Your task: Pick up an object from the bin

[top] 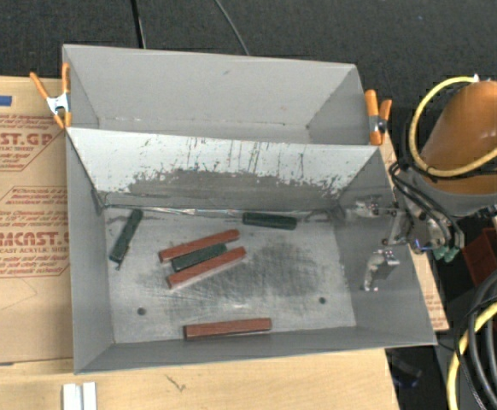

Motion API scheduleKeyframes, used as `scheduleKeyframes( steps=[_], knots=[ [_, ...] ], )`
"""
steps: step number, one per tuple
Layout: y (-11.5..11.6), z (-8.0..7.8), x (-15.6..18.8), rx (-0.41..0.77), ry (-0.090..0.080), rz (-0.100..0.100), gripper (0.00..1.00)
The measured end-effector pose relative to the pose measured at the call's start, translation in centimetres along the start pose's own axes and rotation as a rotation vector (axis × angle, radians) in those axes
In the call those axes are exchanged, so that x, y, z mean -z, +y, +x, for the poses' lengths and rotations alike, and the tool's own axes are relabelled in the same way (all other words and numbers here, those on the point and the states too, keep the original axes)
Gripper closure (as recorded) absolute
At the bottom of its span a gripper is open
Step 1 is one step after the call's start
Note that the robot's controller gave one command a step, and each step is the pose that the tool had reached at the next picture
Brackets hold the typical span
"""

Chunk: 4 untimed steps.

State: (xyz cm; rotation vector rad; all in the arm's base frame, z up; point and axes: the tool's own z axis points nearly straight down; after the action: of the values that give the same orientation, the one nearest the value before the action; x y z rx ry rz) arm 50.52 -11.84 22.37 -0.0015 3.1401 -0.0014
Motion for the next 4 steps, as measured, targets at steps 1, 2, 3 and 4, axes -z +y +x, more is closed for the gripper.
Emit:
scheduleKeyframes(
  steps=[1,2,3,4],
  knots=[
    [0.0,0.0,0.0,0.000,0.000,0.000,0.00],
    [6.2,0.8,-6.2,0.012,-0.005,0.000,0.00],
    [9.9,0.5,-9.8,0.004,0.006,-0.005,0.00],
    [11.0,-1.1,-14.0,0.197,-0.001,-0.001,0.00]
  ],
)
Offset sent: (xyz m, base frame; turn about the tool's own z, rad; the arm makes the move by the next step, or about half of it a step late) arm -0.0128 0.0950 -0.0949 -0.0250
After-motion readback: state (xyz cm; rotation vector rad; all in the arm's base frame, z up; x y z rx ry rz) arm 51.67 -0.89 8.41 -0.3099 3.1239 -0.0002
